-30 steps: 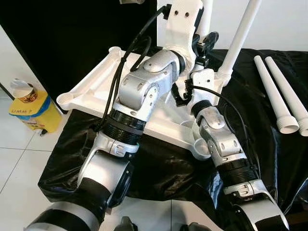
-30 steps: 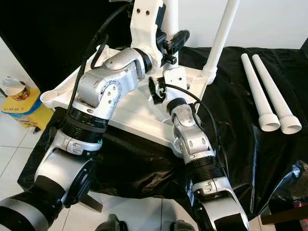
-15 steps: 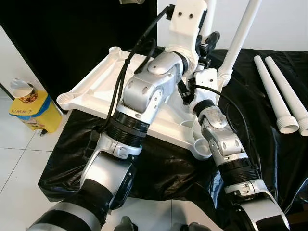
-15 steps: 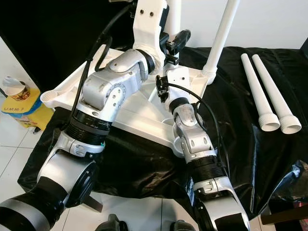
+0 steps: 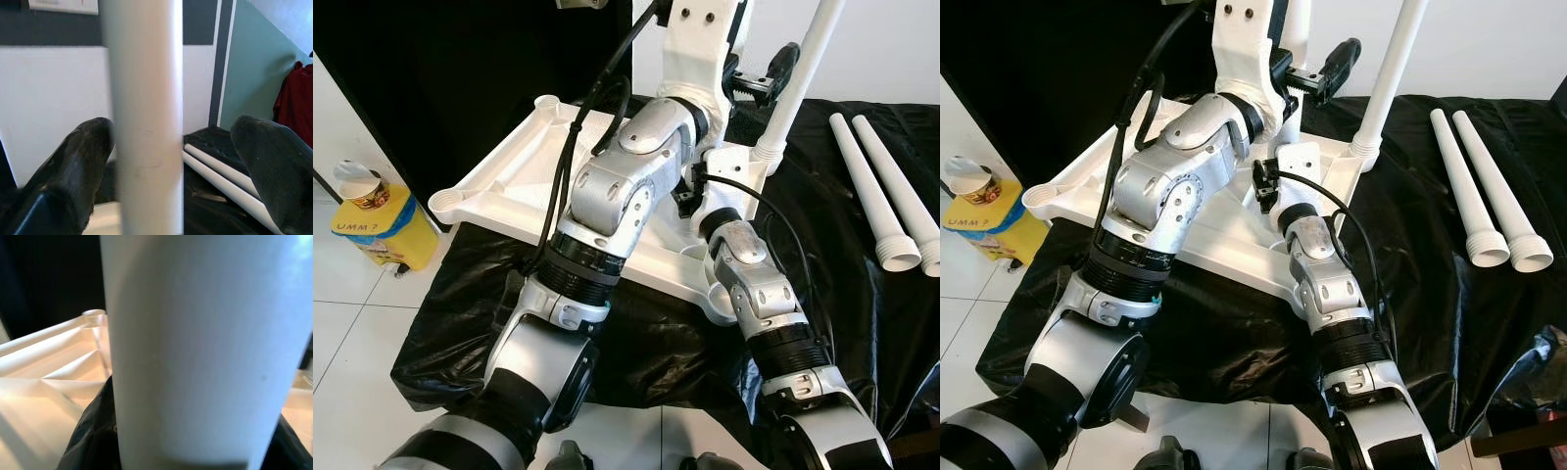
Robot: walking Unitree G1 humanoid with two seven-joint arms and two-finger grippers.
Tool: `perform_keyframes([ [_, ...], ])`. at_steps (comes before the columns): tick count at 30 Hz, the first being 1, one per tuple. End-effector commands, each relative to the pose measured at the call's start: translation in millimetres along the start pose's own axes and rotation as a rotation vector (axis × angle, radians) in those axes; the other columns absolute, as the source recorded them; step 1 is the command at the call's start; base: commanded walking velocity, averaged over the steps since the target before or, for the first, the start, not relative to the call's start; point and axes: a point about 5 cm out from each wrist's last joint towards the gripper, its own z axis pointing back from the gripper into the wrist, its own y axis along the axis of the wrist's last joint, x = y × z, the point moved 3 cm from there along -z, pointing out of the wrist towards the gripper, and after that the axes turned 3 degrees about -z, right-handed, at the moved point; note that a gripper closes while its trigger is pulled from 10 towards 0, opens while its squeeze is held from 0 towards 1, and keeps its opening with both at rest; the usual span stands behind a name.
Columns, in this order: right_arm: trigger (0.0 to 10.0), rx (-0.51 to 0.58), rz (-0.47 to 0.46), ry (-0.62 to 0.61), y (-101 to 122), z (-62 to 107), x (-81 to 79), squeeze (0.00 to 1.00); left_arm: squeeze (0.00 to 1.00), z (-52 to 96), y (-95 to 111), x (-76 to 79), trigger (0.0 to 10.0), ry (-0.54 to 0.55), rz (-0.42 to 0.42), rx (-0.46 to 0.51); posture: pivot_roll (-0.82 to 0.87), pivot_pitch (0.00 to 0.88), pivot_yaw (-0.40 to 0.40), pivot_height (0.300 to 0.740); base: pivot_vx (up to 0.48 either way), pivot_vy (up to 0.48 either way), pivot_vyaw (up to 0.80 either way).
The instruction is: Building children table
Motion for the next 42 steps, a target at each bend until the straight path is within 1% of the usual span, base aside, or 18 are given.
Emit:
perform_keyframes([
  [1, 10.0, 0.0, -0.025, -0.015, 2.6, -2.5, 0.9, 0.0, 0.0, 1.0, 4.0, 6.6, 10.0, -0.044, -0.033, 0.025, 0.02, 0.057, -0.009, 0.74, 0.0, 0.0, 0.0],
  [3, 10.0, 0.002, -0.035, -0.059, 1.9, -2.3, 9.0, 0.0, 0.0, 4.1, 7.0, 7.4, 10.0, -0.002, -0.082, 0.075, 0.02, 0.061, -0.007, 0.74, 0.0, 0.0, 0.0],
  [5, 10.0, 0.004, -0.039, -0.075, 1.8, -2.0, 11.8, 0.0, 0.0, 5.8, 8.1, 7.6, 10.0, 0.017, -0.089, 0.095, 0.02, 0.061, -0.007, 0.74, 0.0, 0.0, 0.0],
  [6, 10.0, 0.009, -0.035, -0.088, 1.8, -1.1, 15.2, 0.0, 0.0, 10.4, 8.4, 7.0, 10.0, 0.035, -0.073, 0.12, 0.02, 0.064, -0.01, 0.74, 0.0, 0.0, 0.0],
  [7, 10.0, 0.009, -0.035, -0.088, 1.8, -1.1, 15.2, 0.0, 0.0, 10.4, 8.4, 7.0, 10.0, 0.035, -0.073, 0.12, 0.02, 0.064, -0.01, 0.74, 0.0, 0.0, 0.0],
  [10, 10.0, 0.017, -0.023, -0.099, 1.0, 1.2, 19.8, 0.0, 0.0, 19.8, 5.4, 4.4, 10.0, 0.056, -0.035, 0.146, 0.02, 0.065, -0.013, 0.74, 0.0, 0.0, 0.0],
  [14, 10.0, 0.024, -0.024, -0.099, 1.2, 2.3, 20.2, 0.0, 0.0, 22.8, 2.3, 4.1, 10.0, 0.058, -0.03, 0.146, 0.03, 0.067, -0.015, 0.74, 0.0, 0.0, 0.0],
  [18, 10.0, 0.064, -0.027, -0.104, 4.7, 8.4, 25.2, 0.0, 0.0, 35.0, -11.4, 1.3, 10.0, 0.068, -0.029, 0.133, 0.03, 0.074, -0.02, 0.74, 0.0, 0.0, 0.0],
  [19, 10.0, 0.064, -0.027, -0.104, 4.7, 8.4, 25.2, 0.0, 0.0, 35.0, -11.4, 1.3, 10.0, 0.068, -0.029, 0.133, 0.03, 0.074, -0.02, 0.74, 0.0, 0.0, 0.0],
  [24, 10.0, 0.07, -0.012, -0.089, 0.4, 20.3, 31.3, 0.0, 0.0, 53.7, -26.1, -6.4, 10.0, 0.094, -0.038, 0.117, 0.03, 0.078, -0.021, 0.74, 0.0, 0.0, 0.0],
  [25, 10.0, 0.068, -0.009, -0.081, -1.0, 22.9, 31.4, 0.0, 0.0, 57.4, -28.9, -7.4, 10.0, 0.096, -0.048, 0.112, 0.03, 0.078, -0.021, 0.74, 0.0, 0.0, 0.0],
  [27, 10.0, 0.068, -0.009, -0.081, -1.0, 22.9, 31.4, 0.0, 0.0, 57.4, -28.9, -7.4, 10.0, 0.096, -0.048, 0.112, 0.03, 0.078, -0.021, 0.74, 0.0, 0.0, 0.0],
  [28, 10.0, 0.065, -0.009, -0.072, -3.2, 27.7, 31.8, 0.0, 0.0, 63.1, -33.4, -8.7, 10.0, 0.097, -0.055, 0.101, 0.03, 0.078, -0.021, 0.74, 0.0, 0.0, 0.0],
  [31, 10.0, 0.063, -0.014, -0.054, -5.4, 33.2, 30.6, 0.0, 0.0, 68.6, -38.2, -10.0, 10.0, 0.099, -0.051, 0.087, 0.03, 0.079, -0.022, 0.74, 0.0, 0.0, 0.0],
  [34, 10.0, 0.062, -0.008, -0.05, -6.5, 36.2, 30.3, 0.0, 0.0, 71.7, -40.9, -10.3, 10.0, 0.097, -0.051, 0.079, 0.02, 0.081, -0.022, 0.74, 0.0, 0.0, 0.0],
  [35, 10.0, 0.059, -0.005, -0.034, -9.7, 45.4, 28.7, 0.0, 0.0, 82.5, -52.5, -11.1, 10.0, 0.079, -0.057, 0.043, 0.02, 0.085, -0.025, 0.74, 0.0, 0.0, 0.0],
  [39, 10.0, 0.058, -0.005, -0.03, -10.5, 48.3, 28.2, 0.0, 0.0, 86.2, -56.6, -11.4, 10.0, 0.07, -0.06, 0.029, 0.02, 0.086, -0.025, 0.74, 0.0, 0.0, 0.0],
  [42, 10.0, 0.061, -0.011, -0.016, -11.3, 55.9, 27.4, 0.0, 0.0, 95.2, -64.4, -12.2, 10.0, 0.041, -0.059, 0.004, 0.02, 0.087, -0.026, 0.74, 0.0, 0.0, 0.0],
])
